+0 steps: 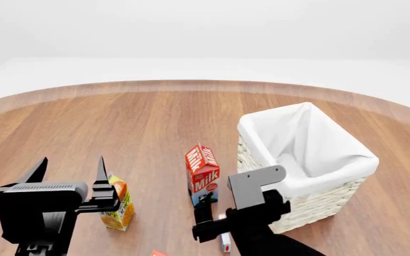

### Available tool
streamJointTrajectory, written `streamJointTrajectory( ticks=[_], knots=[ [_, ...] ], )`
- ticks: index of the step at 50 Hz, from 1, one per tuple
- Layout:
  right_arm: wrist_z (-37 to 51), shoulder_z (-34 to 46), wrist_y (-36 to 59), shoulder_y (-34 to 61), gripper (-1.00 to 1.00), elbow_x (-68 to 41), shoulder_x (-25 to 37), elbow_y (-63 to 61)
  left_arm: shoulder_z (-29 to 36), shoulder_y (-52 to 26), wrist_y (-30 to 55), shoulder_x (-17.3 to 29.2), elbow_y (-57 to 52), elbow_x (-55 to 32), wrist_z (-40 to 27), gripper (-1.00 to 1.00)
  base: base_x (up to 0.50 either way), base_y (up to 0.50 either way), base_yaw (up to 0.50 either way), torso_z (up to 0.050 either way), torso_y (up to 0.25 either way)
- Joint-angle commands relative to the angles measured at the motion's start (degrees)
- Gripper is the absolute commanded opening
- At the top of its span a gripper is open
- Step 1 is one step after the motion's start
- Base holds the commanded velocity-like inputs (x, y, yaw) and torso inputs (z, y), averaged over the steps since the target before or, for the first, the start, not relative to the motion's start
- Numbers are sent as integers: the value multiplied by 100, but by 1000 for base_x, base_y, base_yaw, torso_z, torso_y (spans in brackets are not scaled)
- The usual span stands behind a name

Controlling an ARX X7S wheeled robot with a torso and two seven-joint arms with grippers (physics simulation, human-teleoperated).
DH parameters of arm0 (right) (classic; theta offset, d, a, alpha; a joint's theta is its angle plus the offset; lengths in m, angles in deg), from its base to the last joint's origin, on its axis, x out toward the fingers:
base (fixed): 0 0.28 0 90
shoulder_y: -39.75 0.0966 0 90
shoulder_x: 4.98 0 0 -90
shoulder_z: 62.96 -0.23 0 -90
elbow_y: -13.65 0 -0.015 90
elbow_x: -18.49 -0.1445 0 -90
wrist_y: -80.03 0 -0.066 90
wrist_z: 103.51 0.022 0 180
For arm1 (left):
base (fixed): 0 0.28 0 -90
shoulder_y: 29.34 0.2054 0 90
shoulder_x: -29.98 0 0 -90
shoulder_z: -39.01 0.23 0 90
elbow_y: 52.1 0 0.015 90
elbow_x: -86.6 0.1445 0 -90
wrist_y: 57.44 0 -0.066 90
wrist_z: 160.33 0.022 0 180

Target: Pick up the cream cheese box and the butter, and put them in the basket.

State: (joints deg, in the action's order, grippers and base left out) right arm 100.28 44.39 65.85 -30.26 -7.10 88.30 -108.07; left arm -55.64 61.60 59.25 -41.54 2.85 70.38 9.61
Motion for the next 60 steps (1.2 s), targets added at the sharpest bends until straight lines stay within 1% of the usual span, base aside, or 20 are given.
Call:
streamJointTrajectory(
  ticks=[1,24,32,37,42,44,53,54,60],
  knots=[
    [68,-28,38,16,100,-139,-12,319,18,3,21,22,-40,-23,-29,100,0,0,0,0,0],
    [294,-120,178,91,100,-500,-50,491,47,7,17,54,-52,-59,-82,100,0,0,0,0,0],
    [369,-310,445,174,100,-804,-175,582,54,9,-23,65,-18,-63,-88,100,0,0,0,0,0],
    [617,-450,713,271,100,-983,-255,695,68,3,-53,69,15,-58,-91,100,0,0,0,0,0],
    [757,-461,647,262,100,-1146,-224,728,66,-1,-45,79,12,-73,-103,100,0,0,0,0,0],
    [894,-460,786,294,100,-1184,-231,774,78,1,-38,82,-2,-73,-109,100,0,0,0,0,0],
    [1136,-534,705,345,100,-1388,-220,962,89,2,-58,94,4,-85,-122,100,0,0,0,0,0],
    [1238,-516,807,385,100,-1379,-222,1011,98,-2,-59,96,12,-78,-124,100,0,0,0,0,0],
    [1272,-515,677,424,100,-1528,-199,1183,106,5,-61,107,6,-84,-136,100,0,0,0,0,0]
  ],
)
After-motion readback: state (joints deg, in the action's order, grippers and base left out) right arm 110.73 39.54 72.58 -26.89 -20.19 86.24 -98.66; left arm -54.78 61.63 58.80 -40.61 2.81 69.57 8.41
